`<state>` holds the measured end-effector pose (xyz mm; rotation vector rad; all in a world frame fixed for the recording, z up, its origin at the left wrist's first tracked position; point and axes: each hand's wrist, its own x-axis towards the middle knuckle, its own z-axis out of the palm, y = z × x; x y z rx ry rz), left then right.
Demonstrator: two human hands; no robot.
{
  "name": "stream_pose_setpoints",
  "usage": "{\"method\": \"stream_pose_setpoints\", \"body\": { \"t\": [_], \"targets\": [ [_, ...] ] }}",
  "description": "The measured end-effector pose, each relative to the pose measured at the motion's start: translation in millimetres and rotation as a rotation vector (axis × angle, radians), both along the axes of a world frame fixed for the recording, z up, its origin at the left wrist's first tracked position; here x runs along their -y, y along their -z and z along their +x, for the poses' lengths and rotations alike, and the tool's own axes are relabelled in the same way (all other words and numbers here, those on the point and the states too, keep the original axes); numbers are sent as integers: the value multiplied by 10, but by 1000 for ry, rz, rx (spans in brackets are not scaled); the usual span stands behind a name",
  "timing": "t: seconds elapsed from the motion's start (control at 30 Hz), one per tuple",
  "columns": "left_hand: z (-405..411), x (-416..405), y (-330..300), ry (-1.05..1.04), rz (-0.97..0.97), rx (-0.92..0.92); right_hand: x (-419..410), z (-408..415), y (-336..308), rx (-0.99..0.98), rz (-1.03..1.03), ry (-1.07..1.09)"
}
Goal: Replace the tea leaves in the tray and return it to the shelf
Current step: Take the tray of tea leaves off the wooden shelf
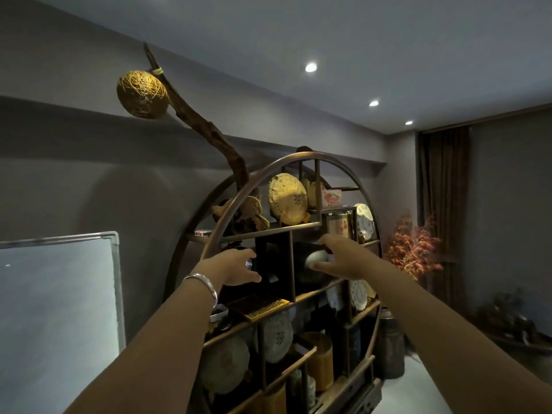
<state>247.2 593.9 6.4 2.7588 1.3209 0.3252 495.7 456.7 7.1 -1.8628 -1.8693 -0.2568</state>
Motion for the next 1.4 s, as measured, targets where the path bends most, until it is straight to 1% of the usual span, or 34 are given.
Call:
{"method": "stream_pose_setpoints", "body": {
  "t": [0.1,0.3,0.43,0.53,0.63,0.77,0.93,1.0,1.13,1.3,1.4],
  "targets": [
    [403,-461,-38,-18,-10,-22,-482,435,11,-22,-35,-33],
    [905,-1269,36,-59,-47,22,-1416,1032,91,-54,-70,-84],
    [1056,-1783,209,-76,-41,50,-2037,1204,317,-49,-68,-110],
    [1102,-2186,396,-123,-47,65,-2502,1319,465,-36,-78,-123],
    [1111,-2566,609,-166,-29,99,-2959,1407,652,-63,-96,-149],
    [1102,-3122,1038,-189,5,199,-3709,1505,992,-109,-60,-193],
    [1104,-3691,1619,-254,-28,391,-4602,1582,1479,-294,23,-240],
    [1118,-3835,1832,-293,-61,458,-4879,1606,1707,-353,35,-233],
    [1166,-3989,2241,-387,-126,528,-5289,1694,2170,-393,23,-174],
    [1307,-4014,2718,-482,-244,561,-5590,1868,2656,-373,-107,-140],
    [1455,-4005,2981,-555,-272,578,-5732,1941,2845,-343,-187,-125]
  ]
}}
